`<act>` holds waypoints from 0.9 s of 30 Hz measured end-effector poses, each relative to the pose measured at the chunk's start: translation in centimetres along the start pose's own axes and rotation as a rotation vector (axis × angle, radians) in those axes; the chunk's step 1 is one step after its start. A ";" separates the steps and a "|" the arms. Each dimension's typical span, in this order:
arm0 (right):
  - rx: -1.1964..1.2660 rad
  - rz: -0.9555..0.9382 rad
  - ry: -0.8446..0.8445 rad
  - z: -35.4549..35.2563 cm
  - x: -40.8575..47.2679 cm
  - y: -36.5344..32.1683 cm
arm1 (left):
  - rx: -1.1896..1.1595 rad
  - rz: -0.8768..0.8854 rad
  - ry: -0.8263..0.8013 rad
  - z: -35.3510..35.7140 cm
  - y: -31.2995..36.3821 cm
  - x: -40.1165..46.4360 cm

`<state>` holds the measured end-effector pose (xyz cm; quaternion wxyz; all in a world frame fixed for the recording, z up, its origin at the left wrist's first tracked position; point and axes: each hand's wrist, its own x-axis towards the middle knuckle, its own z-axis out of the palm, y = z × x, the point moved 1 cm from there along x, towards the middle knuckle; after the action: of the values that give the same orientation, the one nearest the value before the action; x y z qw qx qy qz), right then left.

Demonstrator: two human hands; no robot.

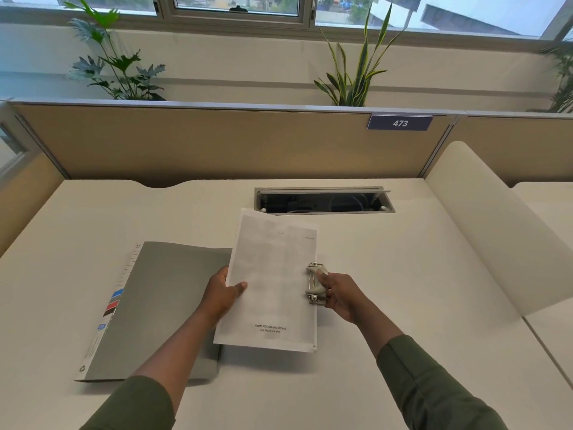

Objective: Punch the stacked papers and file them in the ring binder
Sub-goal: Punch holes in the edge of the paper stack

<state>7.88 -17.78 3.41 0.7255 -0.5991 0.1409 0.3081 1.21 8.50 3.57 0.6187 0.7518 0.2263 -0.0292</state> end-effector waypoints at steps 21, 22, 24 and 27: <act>0.002 0.011 0.049 0.1 -0.1 -0.1 | 0.012 0.017 -0.008 0.3 0.1 0.0; 0.004 0.011 0.053 0.1 -0.1 -0.2 | 0.012 0.021 -0.008 0.3 0.1 -0.1; 0.006 0.015 0.070 0.1 -0.1 -0.2 | 0.016 0.024 -0.007 0.3 0.0 0.0; 0.010 0.023 0.100 0.1 -0.1 -0.2 | 0.024 0.021 -0.012 0.3 0.0 0.1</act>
<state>7.94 -17.69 3.65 0.7171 -0.6083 0.1852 0.2853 1.37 8.20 3.44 0.6111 0.7614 0.2143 -0.0298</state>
